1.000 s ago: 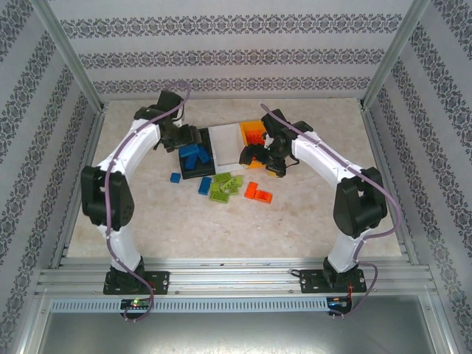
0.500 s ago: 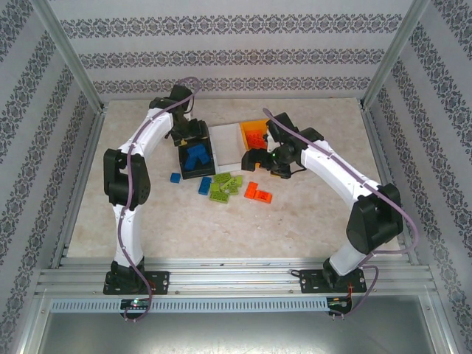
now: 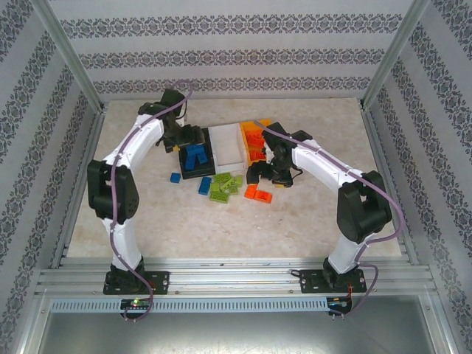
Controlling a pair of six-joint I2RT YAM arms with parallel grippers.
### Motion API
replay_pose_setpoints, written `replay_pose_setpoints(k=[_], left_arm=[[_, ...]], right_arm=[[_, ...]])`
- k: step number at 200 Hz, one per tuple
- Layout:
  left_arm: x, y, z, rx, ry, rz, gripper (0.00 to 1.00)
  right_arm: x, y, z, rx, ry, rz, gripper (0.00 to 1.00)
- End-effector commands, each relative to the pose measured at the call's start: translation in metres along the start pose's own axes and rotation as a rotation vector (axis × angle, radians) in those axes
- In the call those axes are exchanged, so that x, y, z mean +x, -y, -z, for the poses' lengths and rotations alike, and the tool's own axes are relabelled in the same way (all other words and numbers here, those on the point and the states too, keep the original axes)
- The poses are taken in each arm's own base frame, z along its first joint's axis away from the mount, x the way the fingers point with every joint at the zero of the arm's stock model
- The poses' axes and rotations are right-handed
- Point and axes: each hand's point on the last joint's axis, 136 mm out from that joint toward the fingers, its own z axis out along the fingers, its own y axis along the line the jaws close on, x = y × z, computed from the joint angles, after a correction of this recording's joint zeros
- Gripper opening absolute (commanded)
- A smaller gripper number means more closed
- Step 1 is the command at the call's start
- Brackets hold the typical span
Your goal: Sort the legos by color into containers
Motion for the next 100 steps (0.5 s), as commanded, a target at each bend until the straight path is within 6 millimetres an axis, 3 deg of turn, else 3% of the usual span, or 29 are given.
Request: replay_pose_setpoints(k=[1,30,53,76,100], left_arm=[[0.027,-0.014,0.014,-0.011,-0.007,-0.032,0.80],[0.073,-0.022,0.012,-0.013,-0.043,-0.073,0.79],[0.102,-0.033,0.006,-0.023,-0.084,-0.061,0.79],[0.116,-0.036,0.004,-0.005,-0.097,-0.038,0.79],[0.119,-0.040,0.004,-0.016,-0.104,-0.046,0.79]], right_arm=[[0.003,-0.019,-0.012,-0.009,-0.025,0.033,0.88],[0.001,-0.045,-0.030,-0.031,-0.054,0.040,0.82],[-0.010,-0.053,-0.042,-0.029,-0.056,0.029,0.76],[-0.023,-0.053,-0.053,-0.011,-0.061,0.020,0.63],[-0.036,-0.051,-0.063,0.010,-0.062,0.007,0.57]])
